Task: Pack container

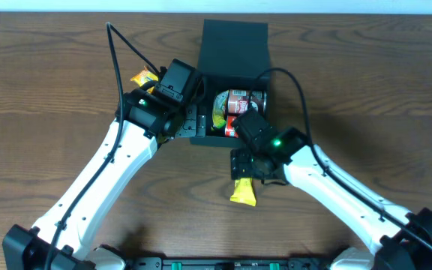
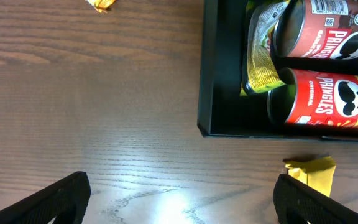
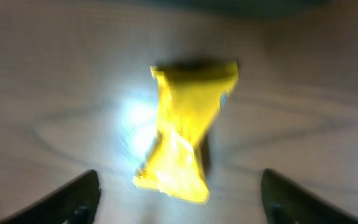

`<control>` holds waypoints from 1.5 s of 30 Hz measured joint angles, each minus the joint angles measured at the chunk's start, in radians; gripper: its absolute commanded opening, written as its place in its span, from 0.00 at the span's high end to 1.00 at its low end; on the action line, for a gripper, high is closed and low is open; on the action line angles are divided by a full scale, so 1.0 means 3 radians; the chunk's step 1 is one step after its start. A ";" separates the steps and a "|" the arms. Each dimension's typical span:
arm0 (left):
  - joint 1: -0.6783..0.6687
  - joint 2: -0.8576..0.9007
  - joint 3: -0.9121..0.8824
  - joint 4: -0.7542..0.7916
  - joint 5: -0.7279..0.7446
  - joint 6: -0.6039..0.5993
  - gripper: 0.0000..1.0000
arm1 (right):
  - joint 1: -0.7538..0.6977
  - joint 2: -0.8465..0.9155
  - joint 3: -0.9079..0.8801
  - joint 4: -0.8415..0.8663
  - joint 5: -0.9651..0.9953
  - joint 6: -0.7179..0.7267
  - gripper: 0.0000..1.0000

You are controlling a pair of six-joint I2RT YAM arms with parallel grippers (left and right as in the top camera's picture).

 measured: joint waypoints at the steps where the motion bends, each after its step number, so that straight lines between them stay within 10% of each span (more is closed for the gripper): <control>1: 0.0000 0.0000 0.0000 0.0003 0.0000 0.0000 0.05 | 0.0083 0.0000 0.0000 -0.0057 0.0023 0.0018 0.11; 9: 0.0000 0.0000 0.0000 0.0001 0.0001 0.0000 0.05 | 0.0832 -0.0053 -0.0004 -0.0275 0.0640 0.0523 0.22; 45: 0.0000 0.0000 0.0001 0.0001 -0.0238 0.0038 0.05 | 0.0748 -0.0064 -0.1057 0.1177 0.0848 0.1298 0.12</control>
